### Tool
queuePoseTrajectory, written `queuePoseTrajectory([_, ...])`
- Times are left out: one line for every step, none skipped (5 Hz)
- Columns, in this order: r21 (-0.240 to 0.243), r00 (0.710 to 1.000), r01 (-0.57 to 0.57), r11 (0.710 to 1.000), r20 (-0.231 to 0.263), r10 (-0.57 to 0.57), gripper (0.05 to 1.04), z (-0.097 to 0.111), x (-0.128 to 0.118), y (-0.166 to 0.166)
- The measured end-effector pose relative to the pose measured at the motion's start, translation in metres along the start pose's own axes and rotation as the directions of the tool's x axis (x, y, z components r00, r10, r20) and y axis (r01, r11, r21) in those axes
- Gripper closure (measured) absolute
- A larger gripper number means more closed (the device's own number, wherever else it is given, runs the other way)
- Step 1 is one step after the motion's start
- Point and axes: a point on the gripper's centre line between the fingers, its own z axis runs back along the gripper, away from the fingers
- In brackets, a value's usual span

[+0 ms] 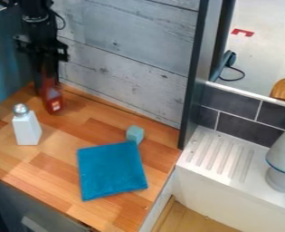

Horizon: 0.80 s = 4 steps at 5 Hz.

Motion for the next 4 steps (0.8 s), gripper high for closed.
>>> queuePoseTrajectory([0.001,1.0,-0.007,1.0,-0.019,0.007,0.751,-0.0086,-0.0014,0.0002])
queuePoseTrajectory([0.0,1.0,-0.008,1.0,-0.016,0.008,0.683,-0.009,-0.001,0.0])
queuePoseTrajectory([-0.001,1.0,-0.012,1.0,-0.014,0.012,0.383,-0.009,-0.0007,-0.0001])
queuePoseTrajectory([-0.003,1.0,-0.008,1.0,-0.013,0.008,0.109,-0.009,-0.0006,-0.0006])
